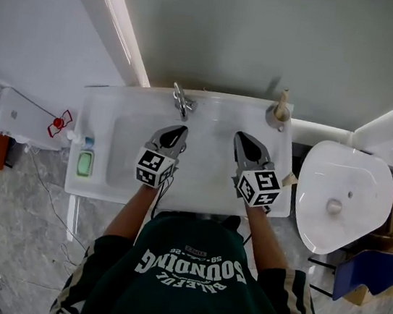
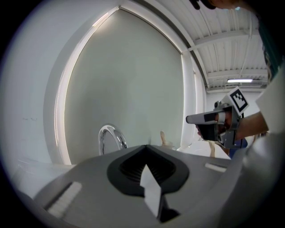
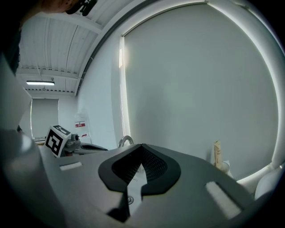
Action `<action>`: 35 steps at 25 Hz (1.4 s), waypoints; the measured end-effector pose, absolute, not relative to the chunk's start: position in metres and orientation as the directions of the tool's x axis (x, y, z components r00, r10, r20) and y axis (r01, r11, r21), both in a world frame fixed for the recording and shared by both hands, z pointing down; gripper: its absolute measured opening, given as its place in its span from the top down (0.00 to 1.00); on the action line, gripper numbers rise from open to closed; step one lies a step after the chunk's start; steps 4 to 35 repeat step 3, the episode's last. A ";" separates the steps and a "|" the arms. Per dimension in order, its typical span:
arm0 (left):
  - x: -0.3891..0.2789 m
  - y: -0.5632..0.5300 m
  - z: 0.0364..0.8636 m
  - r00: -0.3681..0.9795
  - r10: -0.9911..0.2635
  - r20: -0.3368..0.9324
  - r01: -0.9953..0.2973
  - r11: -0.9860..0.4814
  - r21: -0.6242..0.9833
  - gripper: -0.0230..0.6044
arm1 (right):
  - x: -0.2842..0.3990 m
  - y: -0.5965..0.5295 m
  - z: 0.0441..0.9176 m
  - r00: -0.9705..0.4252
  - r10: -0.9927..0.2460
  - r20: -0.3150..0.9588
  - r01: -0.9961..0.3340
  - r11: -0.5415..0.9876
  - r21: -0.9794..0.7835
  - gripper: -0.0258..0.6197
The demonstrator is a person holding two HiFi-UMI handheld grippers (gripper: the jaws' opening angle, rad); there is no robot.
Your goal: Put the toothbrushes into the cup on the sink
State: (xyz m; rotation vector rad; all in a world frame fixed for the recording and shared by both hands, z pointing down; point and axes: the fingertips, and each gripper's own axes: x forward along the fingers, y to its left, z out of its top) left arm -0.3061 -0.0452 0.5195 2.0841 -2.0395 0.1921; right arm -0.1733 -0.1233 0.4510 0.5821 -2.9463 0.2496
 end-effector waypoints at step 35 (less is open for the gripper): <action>-0.307 -0.042 0.521 0.027 -0.968 0.250 -0.998 -0.011 0.067 0.89 | -0.174 -0.120 0.452 -0.919 -0.361 0.158 -0.383 0.913 -0.140 0.96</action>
